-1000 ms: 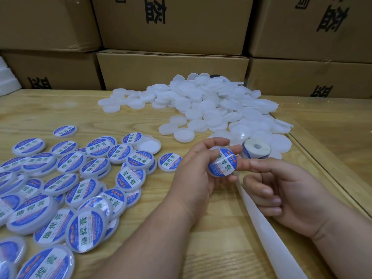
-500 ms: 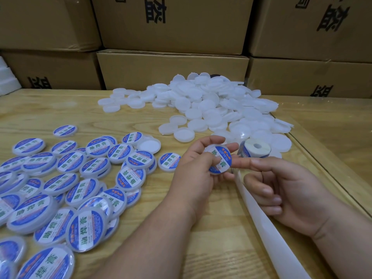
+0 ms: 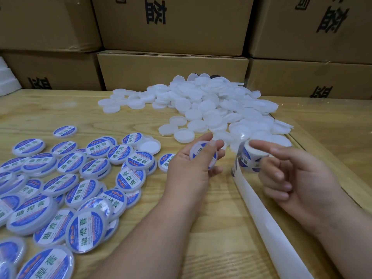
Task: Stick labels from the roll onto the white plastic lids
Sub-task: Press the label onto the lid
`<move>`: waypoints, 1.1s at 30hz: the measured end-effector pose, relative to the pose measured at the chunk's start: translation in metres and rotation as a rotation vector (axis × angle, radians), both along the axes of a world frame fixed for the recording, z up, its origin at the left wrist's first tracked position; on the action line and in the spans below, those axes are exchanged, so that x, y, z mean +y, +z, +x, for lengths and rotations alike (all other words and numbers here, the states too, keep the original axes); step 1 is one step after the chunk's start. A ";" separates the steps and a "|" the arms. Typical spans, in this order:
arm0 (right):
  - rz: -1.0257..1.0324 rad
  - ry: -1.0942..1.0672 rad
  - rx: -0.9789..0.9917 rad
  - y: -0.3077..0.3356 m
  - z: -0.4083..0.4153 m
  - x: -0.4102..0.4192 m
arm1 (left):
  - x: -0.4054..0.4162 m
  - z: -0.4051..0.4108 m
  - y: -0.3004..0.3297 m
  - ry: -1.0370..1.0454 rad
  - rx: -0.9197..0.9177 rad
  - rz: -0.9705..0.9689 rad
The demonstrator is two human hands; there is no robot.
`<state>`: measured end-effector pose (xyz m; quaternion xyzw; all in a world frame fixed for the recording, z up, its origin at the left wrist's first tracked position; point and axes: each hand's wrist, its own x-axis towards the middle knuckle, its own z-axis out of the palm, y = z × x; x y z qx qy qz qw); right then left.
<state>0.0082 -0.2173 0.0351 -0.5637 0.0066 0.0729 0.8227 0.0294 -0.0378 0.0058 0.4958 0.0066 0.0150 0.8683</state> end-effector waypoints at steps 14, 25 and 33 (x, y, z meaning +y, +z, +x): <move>-0.346 -0.509 -0.171 -0.021 0.019 -0.011 | 0.003 0.004 0.003 0.027 0.099 -0.092; -0.436 -0.481 -0.221 -0.024 0.016 -0.004 | 0.010 0.006 0.010 -0.019 0.184 -0.420; -0.464 -0.453 -0.237 -0.026 0.017 -0.003 | 0.014 0.004 0.013 0.022 0.120 -0.534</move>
